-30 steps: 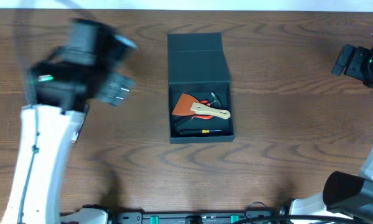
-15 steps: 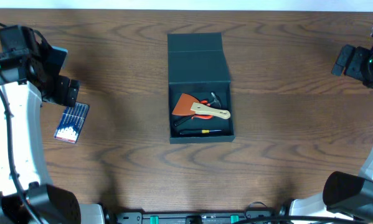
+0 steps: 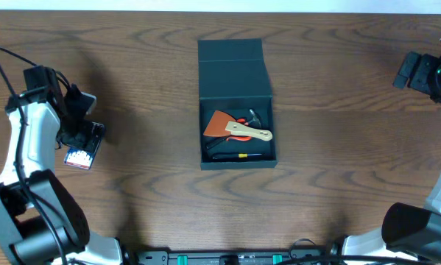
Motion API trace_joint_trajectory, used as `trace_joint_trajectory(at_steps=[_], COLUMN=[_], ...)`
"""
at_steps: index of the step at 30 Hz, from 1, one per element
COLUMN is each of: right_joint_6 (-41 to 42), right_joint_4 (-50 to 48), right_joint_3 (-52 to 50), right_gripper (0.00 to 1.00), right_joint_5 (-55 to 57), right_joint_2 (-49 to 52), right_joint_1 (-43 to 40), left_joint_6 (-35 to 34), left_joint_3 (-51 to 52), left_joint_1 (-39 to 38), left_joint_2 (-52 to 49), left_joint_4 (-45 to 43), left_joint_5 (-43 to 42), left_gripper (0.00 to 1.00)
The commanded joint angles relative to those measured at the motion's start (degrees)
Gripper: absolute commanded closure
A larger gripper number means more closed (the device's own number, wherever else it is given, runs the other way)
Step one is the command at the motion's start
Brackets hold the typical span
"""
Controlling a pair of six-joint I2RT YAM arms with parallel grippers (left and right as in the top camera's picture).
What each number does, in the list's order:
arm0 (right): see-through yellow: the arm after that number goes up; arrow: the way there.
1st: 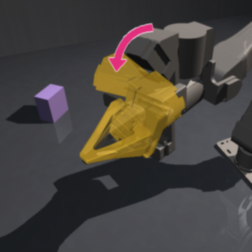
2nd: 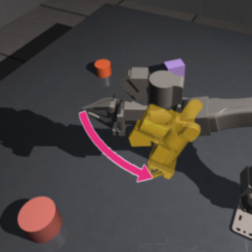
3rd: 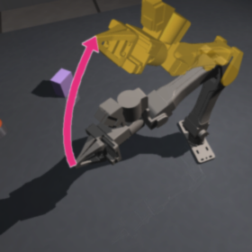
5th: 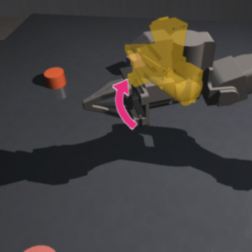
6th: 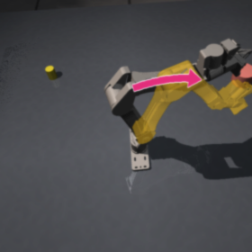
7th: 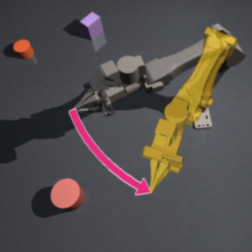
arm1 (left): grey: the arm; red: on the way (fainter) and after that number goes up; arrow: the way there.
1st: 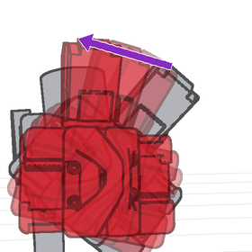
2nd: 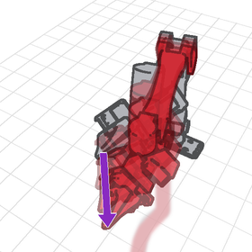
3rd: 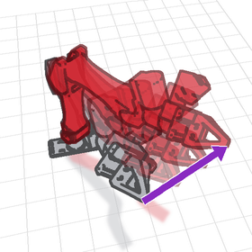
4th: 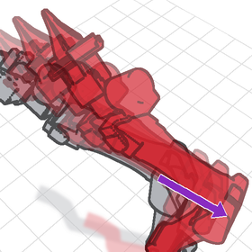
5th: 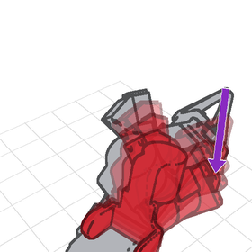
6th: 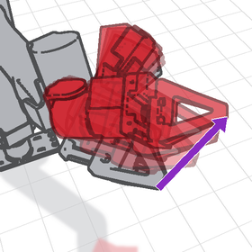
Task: Pack container
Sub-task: 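Move the left gripper to the clear screwdriver case and grasp it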
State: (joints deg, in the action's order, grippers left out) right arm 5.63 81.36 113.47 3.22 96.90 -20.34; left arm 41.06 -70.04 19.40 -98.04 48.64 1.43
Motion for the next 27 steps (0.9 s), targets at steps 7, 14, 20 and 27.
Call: trace_joint_trajectory(at_steps=[7,14,20,27], right_joint_6=[-1.2,-3.67,-5.35,-5.35], right_joint_4=[-0.79,-0.61,-0.57,-0.55], right_joint_3=[-0.28,-0.28,-0.28,-0.28], right_gripper=[0.01,0.01,0.01,0.01], right_joint_5=[4.11,4.11,4.09,4.09], right_joint_2=[0.11,0.13,0.13,0.13], right_joint_1=[-0.28,-0.26,-0.28,-0.28], left_joint_6=[3.52,3.5,3.41,2.56], left_joint_3=[0.35,0.35,0.35,0.35], left_joint_1=[0.31,0.31,0.59,1.86], left_joint_2=[-6.84,-9.94,-12.07,-14.34], left_joint_4=[-3.06,-6.43,-9.18,-9.9], left_joint_5=[-1.01,-1.05,-3.21,-6.75], left_gripper=[0.02,0.02,0.02,0.02])
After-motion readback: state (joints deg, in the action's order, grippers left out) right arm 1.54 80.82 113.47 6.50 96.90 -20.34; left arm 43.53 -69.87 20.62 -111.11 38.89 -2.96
